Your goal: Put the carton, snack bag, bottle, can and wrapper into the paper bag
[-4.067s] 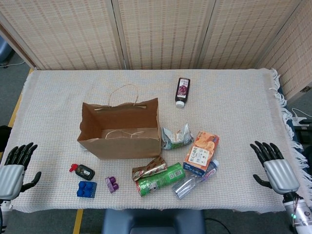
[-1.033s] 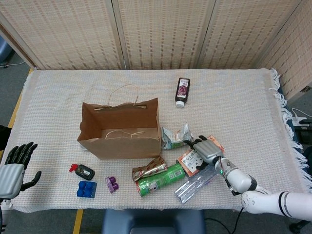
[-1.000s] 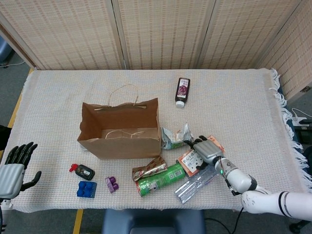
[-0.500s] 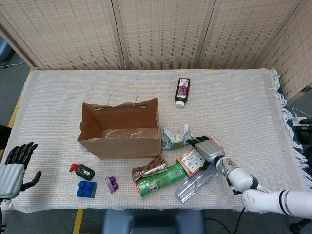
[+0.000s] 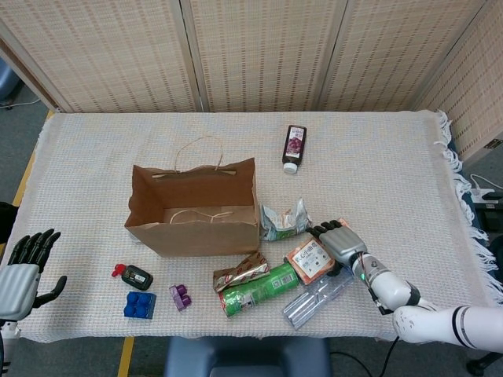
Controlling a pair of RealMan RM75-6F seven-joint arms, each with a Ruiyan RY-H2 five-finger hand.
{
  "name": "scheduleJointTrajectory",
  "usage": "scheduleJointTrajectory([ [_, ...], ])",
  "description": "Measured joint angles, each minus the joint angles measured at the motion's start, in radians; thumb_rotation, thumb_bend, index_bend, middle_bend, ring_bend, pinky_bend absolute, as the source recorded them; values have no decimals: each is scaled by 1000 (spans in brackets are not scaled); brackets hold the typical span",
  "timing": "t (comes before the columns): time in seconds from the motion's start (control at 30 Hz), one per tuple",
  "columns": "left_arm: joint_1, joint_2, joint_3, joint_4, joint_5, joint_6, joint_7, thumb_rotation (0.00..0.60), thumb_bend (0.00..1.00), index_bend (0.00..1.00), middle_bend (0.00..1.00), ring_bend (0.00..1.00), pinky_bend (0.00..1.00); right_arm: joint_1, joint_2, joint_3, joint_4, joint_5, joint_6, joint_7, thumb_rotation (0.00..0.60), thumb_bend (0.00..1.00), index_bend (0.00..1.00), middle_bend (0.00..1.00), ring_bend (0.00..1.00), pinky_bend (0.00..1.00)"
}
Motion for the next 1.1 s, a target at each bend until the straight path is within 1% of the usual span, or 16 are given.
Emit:
scheduleJointTrajectory([
  [0.17, 0, 1, 0, 0, 0, 0, -2, 600, 367, 0, 0, 0, 0, 5, -23, 1, 8, 5, 28, -9, 600, 35, 0, 53, 0, 0],
  [0.3, 0, 1, 0, 0, 1, 0, -4, 600, 367, 0, 0, 0, 0, 12, -37, 0, 14, 19, 31, -17, 600, 36, 0, 49, 0, 0],
  [0.67, -1, 2, 1, 1, 2, -1, -7, 600, 366, 0, 0, 0, 0, 40, -69, -35, 22, 74, 37, -66, 600, 36, 0, 52, 0, 0],
  [0.7, -1, 2, 1, 1, 2, -1, -7, 600, 367, 0, 0, 0, 0, 40, -73, -36, 25, 75, 42, -68, 600, 39, 0, 68, 8, 0],
  [0.73, -1, 2, 1, 1, 2, -1, -7, 600, 367, 0, 0, 0, 0, 40, -76, -37, 28, 77, 50, -70, 600, 50, 13, 102, 39, 0],
  [0.77, -1, 2, 1, 1, 2, -1, -7, 600, 367, 0, 0, 0, 0, 39, -79, -37, 30, 76, 59, -72, 600, 71, 51, 157, 103, 10],
  [0.8, -1, 2, 1, 1, 2, -1, -7, 600, 367, 0, 0, 0, 0, 38, -81, -37, 31, 75, 65, -73, 600, 118, 150, 265, 233, 71],
  [0.83, -1, 1, 1, 1, 2, -1, -7, 600, 367, 0, 0, 0, 0, 34, -85, -36, 34, 71, 79, -74, 600, 163, 258, 352, 347, 164],
  [0.87, -1, 1, 1, 1, 2, -1, -7, 600, 366, 0, 0, 0, 0, 31, -88, -34, 36, 65, 91, -74, 600, 189, 324, 401, 410, 240],
  [0.9, -1, 1, 0, 1, 2, -1, -6, 600, 366, 0, 0, 0, 0, 24, -92, -31, 39, 53, 110, -72, 600, 225, 414, 464, 487, 353],
  [0.97, -1, 1, 0, 1, 1, -1, -6, 600, 367, 0, 0, 0, 0, 10, -97, -25, 43, 29, 143, -68, 600, 258, 492, 520, 551, 447],
  [1.0, -1, 1, 0, 1, 1, -1, -6, 600, 367, 0, 0, 0, 0, 2, -98, -21, 45, 15, 161, -64, 600, 268, 520, 540, 571, 472],
  [1.1, -1, 1, 0, 1, 1, -1, -5, 600, 367, 0, 0, 0, 0, -27, -95, -2, 45, -26, 207, -41, 600, 278, 552, 568, 598, 497],
])
